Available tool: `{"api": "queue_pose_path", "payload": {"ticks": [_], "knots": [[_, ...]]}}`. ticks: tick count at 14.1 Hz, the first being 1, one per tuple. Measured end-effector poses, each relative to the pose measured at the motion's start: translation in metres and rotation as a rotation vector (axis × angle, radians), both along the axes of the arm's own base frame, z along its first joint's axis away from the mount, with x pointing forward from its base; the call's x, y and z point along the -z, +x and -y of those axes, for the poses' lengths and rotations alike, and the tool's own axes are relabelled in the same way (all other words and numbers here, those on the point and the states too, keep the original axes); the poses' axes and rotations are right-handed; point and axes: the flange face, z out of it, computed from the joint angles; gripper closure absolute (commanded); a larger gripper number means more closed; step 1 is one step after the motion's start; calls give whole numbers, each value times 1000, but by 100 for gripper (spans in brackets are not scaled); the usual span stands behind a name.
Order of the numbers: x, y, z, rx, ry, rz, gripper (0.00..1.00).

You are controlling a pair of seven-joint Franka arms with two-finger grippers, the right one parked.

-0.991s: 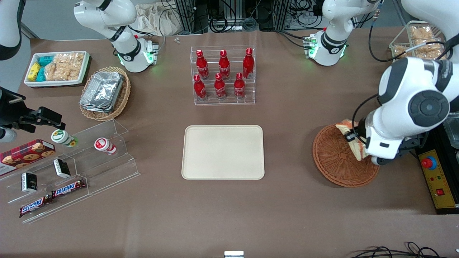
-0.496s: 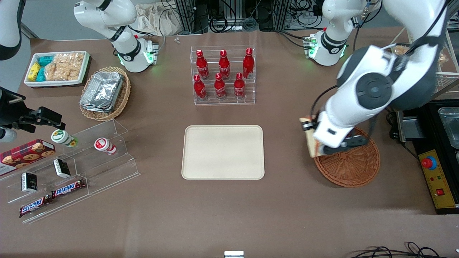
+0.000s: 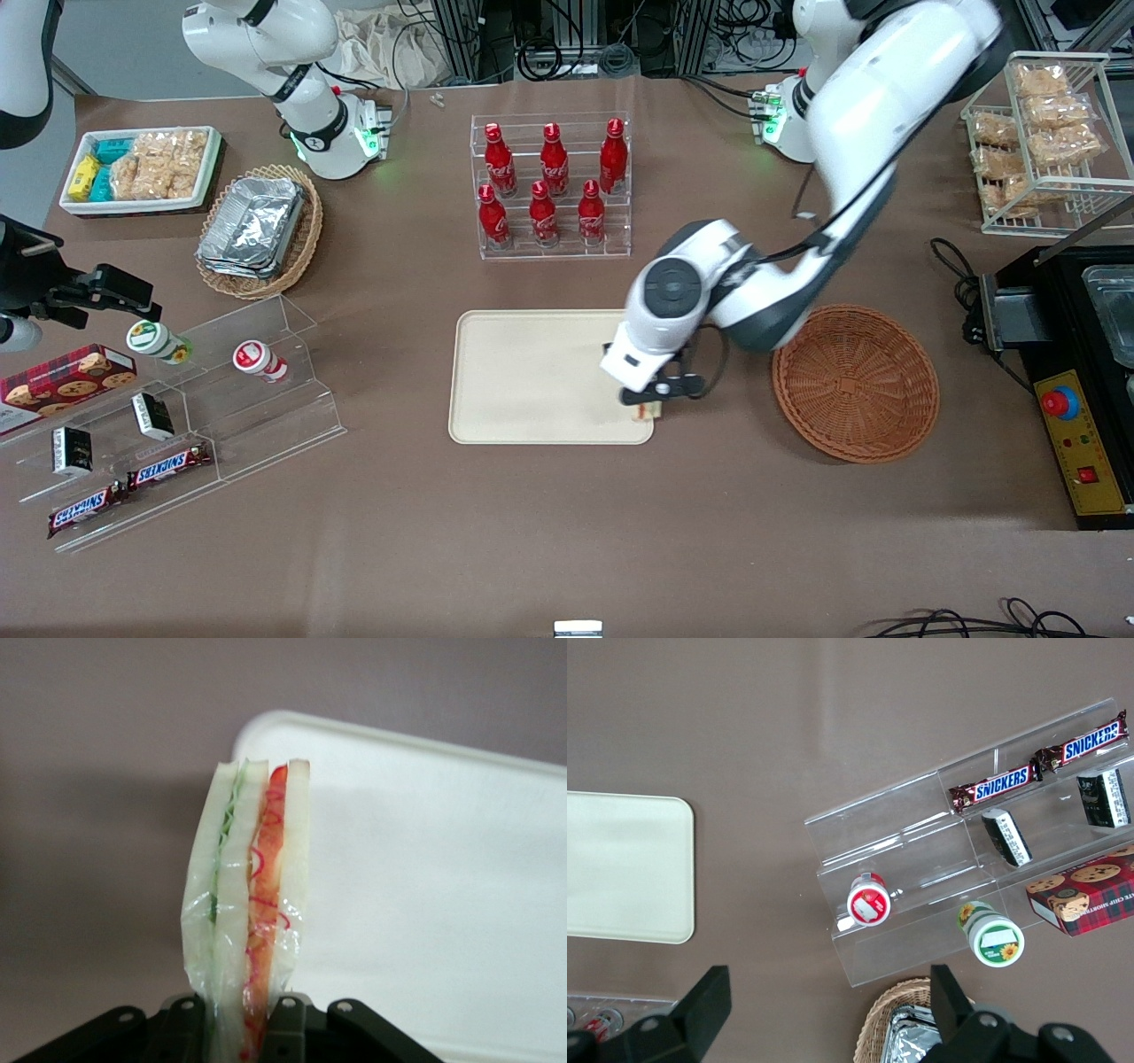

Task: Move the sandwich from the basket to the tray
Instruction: 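Carry the sandwich over the cream tray and lower it onto the tray, then open the left gripper to release the sandwich on the tray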

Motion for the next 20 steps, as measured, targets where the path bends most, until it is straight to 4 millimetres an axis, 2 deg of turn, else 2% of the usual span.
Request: {"api": "queue_pose_path", "payload": {"ticks": [2, 4, 5, 6, 7, 8, 12, 14, 17, 20], "knots": [[23, -7, 14, 20, -13, -5, 100], [35, -9, 19, 43, -21, 6, 100], [41, -9, 19, 54, -17, 9, 97], [45, -8, 18, 66, -14, 11, 33], [45, -6, 16, 85, -17, 14, 22], [44, -3, 14, 108, -20, 18, 2], [40, 7, 1, 121, 0, 9, 1], [22, 12, -1, 105, -4, 15, 1], [-33, 25, -19, 45, 0, 12, 1], [-116, 39, -67, -22, 51, 21, 1]]}}
